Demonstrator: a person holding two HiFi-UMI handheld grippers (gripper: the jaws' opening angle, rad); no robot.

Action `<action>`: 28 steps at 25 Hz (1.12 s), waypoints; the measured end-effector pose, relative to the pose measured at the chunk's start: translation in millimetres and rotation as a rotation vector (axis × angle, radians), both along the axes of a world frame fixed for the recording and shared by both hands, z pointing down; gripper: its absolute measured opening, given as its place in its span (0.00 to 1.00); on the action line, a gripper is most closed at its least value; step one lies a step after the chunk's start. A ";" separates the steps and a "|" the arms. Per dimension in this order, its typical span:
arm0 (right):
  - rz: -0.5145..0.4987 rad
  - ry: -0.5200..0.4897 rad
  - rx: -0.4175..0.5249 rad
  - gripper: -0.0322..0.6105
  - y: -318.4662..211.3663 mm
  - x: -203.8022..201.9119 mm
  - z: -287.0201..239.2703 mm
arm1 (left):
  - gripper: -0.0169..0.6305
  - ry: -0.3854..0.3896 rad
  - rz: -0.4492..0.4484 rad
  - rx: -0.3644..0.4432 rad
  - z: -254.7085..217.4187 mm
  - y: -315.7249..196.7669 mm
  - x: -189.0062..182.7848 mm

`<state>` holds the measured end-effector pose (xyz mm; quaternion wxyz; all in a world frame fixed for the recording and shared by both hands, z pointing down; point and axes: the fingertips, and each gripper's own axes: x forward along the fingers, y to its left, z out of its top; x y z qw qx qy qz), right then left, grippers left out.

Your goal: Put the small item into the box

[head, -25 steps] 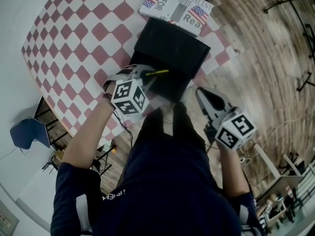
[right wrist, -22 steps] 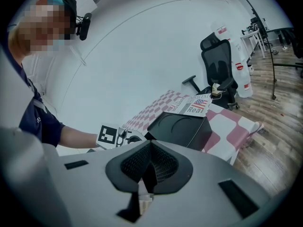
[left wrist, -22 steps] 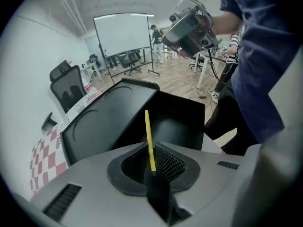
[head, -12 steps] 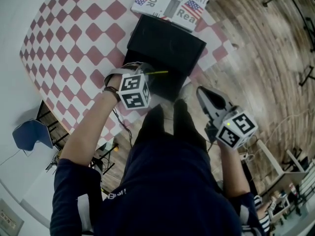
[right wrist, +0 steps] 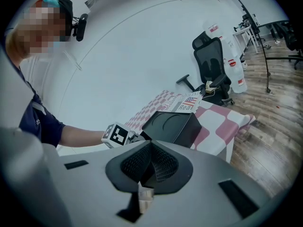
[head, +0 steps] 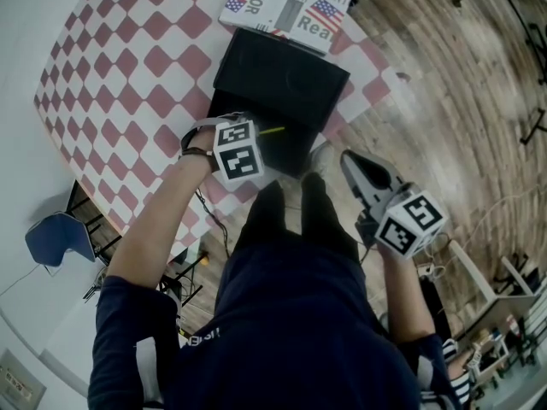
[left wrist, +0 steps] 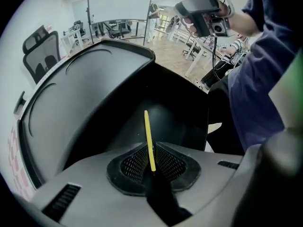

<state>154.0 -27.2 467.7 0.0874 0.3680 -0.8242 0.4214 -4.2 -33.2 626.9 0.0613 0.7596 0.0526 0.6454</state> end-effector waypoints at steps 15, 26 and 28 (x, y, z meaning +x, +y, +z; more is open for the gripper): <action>-0.038 0.003 0.064 0.08 -15.9 -13.7 -28.6 | 0.20 0.225 -0.216 0.197 -76.2 -33.4 2.4; -0.050 0.054 0.147 0.08 -25.7 -48.2 -62.3 | 0.12 0.580 -0.533 0.360 -198.6 -38.6 -30.7; -0.044 0.064 0.177 0.08 -29.0 -53.8 -70.1 | 0.11 0.638 -0.572 0.381 -216.2 -36.0 -34.0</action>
